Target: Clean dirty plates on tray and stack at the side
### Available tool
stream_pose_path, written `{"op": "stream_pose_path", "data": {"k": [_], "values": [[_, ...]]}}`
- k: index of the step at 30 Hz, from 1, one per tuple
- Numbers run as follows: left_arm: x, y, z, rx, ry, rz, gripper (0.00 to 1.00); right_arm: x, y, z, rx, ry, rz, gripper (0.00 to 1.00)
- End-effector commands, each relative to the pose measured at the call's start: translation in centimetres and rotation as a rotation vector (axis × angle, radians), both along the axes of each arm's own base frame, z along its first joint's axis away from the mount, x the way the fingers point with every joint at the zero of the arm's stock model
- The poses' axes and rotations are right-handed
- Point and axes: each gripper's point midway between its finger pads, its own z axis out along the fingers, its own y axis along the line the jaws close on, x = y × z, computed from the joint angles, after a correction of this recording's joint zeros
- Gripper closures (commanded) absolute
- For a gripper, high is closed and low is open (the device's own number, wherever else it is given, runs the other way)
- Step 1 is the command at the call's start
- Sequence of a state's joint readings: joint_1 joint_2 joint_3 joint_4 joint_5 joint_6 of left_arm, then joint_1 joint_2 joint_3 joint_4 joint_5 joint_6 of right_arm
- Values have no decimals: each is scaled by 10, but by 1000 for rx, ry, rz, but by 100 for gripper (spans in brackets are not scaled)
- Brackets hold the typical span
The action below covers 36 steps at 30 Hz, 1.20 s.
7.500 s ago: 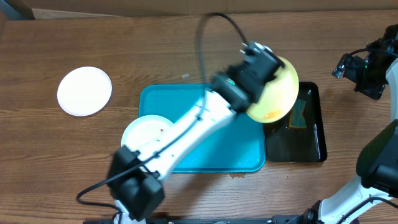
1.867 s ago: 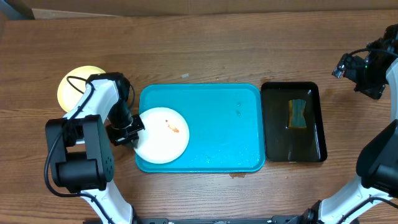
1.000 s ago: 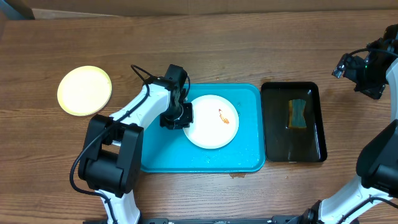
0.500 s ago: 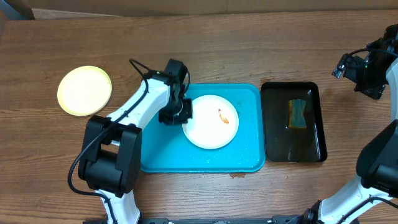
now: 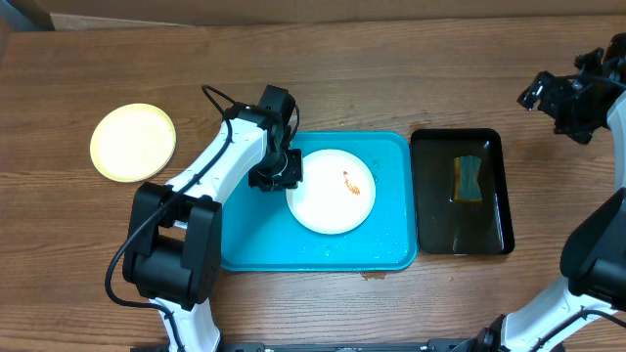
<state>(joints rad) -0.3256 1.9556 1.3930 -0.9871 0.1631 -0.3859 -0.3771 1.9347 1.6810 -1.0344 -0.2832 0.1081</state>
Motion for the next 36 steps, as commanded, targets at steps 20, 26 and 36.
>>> {"op": "stream_pose_path", "data": {"k": [20,26,36], "values": [[-2,4,-6,11,-19,-12,77,-81,83,-32,-179,441,135,23],[-1,4,-6,10,-22,-12,77,-91,95,-61,-225,472,170,22],[-1,4,-6,7,-21,-12,76,-90,104,-101,-212,424,181,22]]}}
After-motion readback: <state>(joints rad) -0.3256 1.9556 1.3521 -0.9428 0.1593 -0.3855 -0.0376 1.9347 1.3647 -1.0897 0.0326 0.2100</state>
